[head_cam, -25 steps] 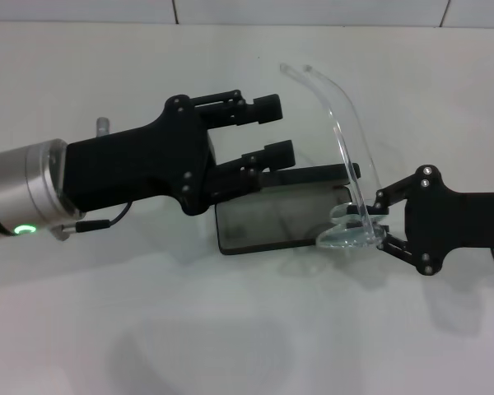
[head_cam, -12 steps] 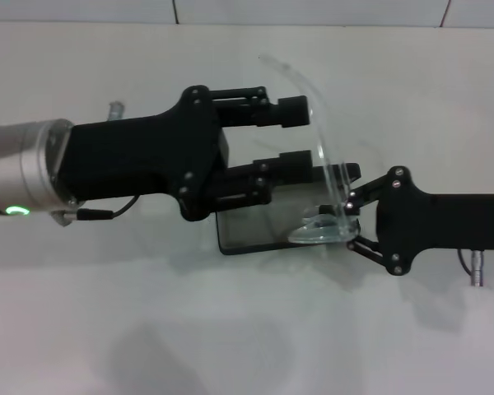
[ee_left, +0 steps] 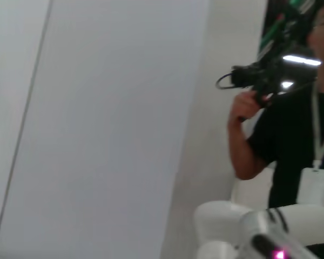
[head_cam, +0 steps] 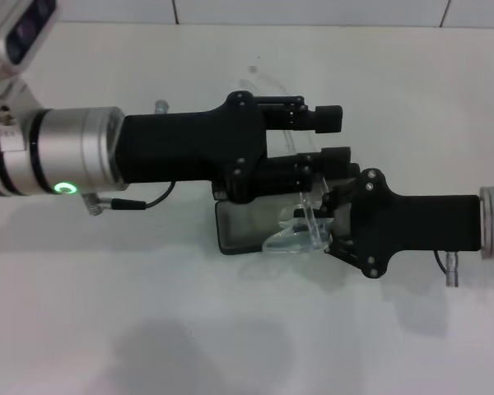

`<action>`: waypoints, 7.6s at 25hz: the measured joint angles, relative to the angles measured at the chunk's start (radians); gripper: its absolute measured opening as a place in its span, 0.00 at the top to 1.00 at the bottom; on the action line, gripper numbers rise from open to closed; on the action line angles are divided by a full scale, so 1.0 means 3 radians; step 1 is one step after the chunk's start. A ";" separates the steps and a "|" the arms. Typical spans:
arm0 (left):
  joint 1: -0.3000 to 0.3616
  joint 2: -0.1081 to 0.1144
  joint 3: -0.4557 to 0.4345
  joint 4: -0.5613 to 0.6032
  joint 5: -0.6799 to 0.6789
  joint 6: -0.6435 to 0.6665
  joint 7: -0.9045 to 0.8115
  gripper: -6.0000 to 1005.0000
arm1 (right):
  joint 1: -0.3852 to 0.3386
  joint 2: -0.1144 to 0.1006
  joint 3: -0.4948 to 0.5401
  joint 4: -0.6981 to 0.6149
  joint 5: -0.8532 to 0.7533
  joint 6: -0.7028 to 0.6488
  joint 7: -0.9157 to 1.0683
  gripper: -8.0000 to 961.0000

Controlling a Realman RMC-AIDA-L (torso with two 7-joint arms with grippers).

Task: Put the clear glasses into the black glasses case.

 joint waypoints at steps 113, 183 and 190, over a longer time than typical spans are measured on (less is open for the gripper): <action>-0.0299 -0.0044 -0.0344 -0.0423 0.0075 -0.0791 0.0221 0.49 | 0.0663 -0.0013 0.0283 0.1082 0.0374 -0.0954 0.0023 0.88; -0.0175 -0.0059 -0.0111 -0.0552 -0.0179 -0.0742 0.0941 0.49 | 0.0948 -0.0017 0.0479 0.1249 0.0214 -0.0599 0.1080 0.88; -0.0168 -0.0056 -0.0106 -0.0558 -0.0173 -0.0749 0.0941 0.49 | 0.0927 -0.0018 0.0479 0.1249 0.0243 -0.0587 0.1062 0.88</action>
